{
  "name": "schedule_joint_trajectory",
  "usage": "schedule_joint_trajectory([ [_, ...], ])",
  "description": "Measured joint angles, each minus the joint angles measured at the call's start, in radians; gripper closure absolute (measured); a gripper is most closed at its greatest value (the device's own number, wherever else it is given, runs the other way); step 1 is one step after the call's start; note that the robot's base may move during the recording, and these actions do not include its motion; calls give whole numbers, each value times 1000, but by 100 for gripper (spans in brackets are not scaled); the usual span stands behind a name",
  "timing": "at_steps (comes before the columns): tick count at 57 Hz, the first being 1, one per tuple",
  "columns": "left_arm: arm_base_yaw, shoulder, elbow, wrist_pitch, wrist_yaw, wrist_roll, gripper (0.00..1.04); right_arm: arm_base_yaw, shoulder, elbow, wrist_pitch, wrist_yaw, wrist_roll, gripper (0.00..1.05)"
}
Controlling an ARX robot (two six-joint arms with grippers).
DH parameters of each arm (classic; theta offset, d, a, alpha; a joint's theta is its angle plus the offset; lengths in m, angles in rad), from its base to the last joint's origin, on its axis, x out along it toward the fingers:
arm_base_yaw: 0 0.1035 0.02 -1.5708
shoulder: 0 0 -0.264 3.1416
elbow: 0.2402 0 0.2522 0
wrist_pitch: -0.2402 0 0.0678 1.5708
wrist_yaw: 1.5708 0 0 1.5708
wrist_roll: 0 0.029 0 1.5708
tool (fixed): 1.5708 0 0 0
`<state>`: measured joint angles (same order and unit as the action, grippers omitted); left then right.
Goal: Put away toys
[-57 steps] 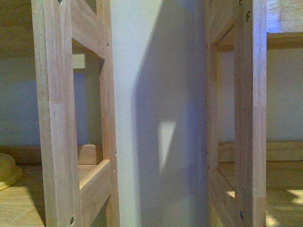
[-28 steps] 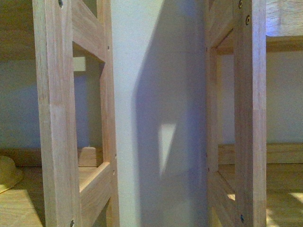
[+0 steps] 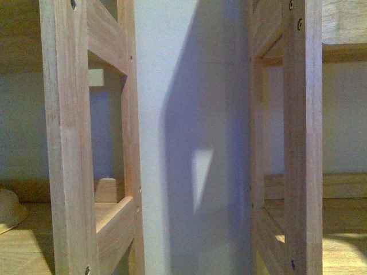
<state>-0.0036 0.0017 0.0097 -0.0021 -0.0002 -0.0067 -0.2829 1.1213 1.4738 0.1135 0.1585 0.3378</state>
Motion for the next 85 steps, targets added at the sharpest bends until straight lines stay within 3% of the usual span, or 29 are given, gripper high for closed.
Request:
schedule_joint_trajectory([
  [5, 0, 0, 0, 0, 0, 0, 6, -76, -123, -109, -30, -68, 24, 7],
  [14, 0, 0, 0, 0, 0, 0, 6, -321, -369, -338, -81, -286, 145, 7],
  [24, 0, 0, 0, 0, 0, 0, 6, -341, -494, -543, -65, -362, 205, 7],
  [33, 0, 0, 0, 0, 0, 0, 6, -224, -606, -759, -32, -330, 221, 7],
  [47, 0, 0, 0, 0, 0, 0, 6, 171, -818, -1042, 3, -102, 85, 7],
  [58, 0, 0, 0, 0, 0, 0, 6, 344, -921, -1227, 9, -1, -11, 7],
  [66, 0, 0, 0, 0, 0, 0, 6, 386, -988, -1342, -23, 15, -67, 7],
  [76, 0, 0, 0, 0, 0, 0, 6, 386, -995, -1343, -26, 9, -81, 7],
  [81, 0, 0, 0, 0, 0, 0, 6, 315, -995, -1329, -123, -128, -191, 19],
  [85, 0, 0, 0, 0, 0, 0, 6, 290, -1004, -1340, -137, -153, -275, 36],
])
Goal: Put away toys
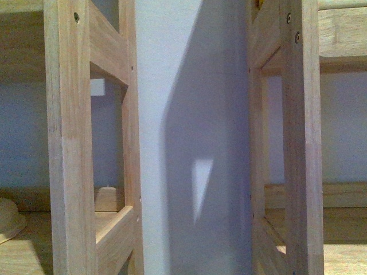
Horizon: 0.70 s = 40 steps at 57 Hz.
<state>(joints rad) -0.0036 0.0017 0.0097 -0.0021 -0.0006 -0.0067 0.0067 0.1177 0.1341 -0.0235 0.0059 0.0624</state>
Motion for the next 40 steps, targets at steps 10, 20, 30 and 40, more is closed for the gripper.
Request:
schedule_joint_trajectory([
  [10, 0, 0, 0, 0, 0, 0, 6, -3, -28, -35, 5, -4, -41, 68],
  [20, 0, 0, 0, 0, 0, 0, 6, -3, -47, -58, 11, -5, -53, 96],
  [30, 0, 0, 0, 0, 0, 0, 6, -3, -61, -73, 15, -4, -56, 101],
  [40, 0, 0, 0, 0, 0, 0, 6, -4, -90, -105, 19, -5, -57, 101],
])
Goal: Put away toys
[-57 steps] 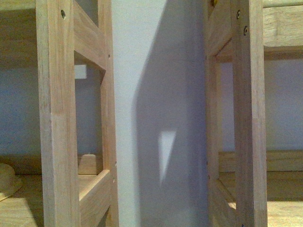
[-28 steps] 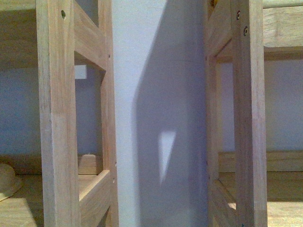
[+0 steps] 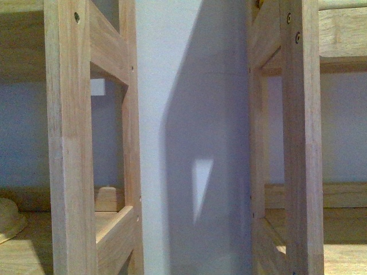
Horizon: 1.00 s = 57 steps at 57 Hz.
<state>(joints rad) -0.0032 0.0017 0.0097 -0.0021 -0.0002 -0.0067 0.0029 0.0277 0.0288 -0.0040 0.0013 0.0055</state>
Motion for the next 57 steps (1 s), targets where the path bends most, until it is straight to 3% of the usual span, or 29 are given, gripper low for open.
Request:
schedule_joint_trajectory([
  [20, 0, 0, 0, 0, 0, 0, 6, -1, -19, -14, 1, -2, -2, 99],
  [33, 0, 0, 0, 0, 0, 0, 6, -1, -20, -14, 1, -2, -2, 63],
  [40, 0, 0, 0, 0, 0, 0, 6, -1, -20, -14, 1, -2, -2, 34],
  [49, 0, 0, 0, 0, 0, 0, 6, -1, -20, -14, 1, -2, -2, 9],
  [51, 0, 0, 0, 0, 0, 0, 6, -1, -20, -14, 1, -2, -2, 5],
  [57, 0, 0, 0, 0, 0, 0, 6, -1, -20, -14, 1, -2, -2, 7],
])
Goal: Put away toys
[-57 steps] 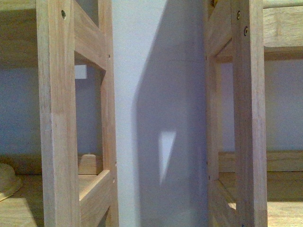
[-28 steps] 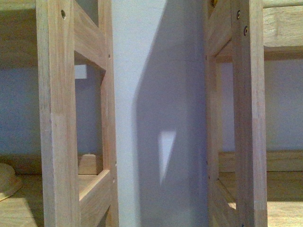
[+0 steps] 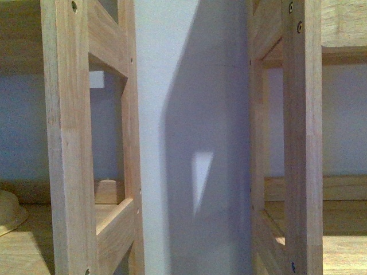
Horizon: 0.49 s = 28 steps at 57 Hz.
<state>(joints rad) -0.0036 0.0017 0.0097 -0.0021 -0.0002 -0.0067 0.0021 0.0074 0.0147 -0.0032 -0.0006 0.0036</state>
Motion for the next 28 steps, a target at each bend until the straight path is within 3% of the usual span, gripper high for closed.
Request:
schedule_joint_trajectory([
  [28, 0, 0, 0, 0, 0, 0, 6, 0, 0, 0, 0, 0, 0, 7],
])
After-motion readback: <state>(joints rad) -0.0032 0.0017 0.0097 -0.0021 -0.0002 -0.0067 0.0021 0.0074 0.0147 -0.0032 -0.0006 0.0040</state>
